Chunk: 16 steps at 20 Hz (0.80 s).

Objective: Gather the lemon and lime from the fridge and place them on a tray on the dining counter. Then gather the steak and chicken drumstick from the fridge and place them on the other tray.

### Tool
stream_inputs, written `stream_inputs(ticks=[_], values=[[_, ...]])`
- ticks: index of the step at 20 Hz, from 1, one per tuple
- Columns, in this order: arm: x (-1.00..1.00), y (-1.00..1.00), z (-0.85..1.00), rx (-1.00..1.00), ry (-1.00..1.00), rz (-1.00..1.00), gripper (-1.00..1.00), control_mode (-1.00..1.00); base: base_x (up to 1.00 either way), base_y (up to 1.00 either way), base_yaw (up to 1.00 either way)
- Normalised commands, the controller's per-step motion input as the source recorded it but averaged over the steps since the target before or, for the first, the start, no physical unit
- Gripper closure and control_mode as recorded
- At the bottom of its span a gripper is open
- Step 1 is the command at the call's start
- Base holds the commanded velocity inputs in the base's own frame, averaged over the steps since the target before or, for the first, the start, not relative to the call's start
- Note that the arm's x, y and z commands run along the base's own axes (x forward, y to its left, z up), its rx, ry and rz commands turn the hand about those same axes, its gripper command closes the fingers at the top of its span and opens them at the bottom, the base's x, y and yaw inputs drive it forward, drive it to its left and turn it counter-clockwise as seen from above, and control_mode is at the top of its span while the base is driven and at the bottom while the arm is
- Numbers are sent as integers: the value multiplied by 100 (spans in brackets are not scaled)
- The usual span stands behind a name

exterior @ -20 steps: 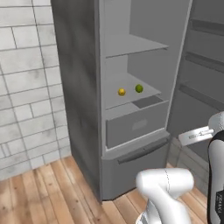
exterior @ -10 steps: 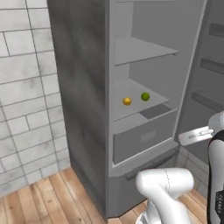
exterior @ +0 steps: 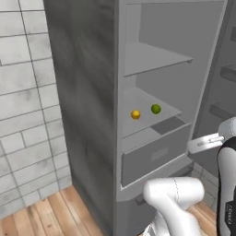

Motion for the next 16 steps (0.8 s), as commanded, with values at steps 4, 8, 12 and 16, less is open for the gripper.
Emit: stream_inputs(ticks=[4, 8, 12, 16], values=[[0, 0, 0, 0, 0, 0, -100, 100, 37, -50, 0], [0, 0, 0, 0, 0, 0, -100, 100, 52, -28, 0], [0, 0, 0, 0, 0, 0, -100, 100, 55, -16, 0], [0, 0, 0, 0, 0, 0, -100, 100, 61, -7, 0]])
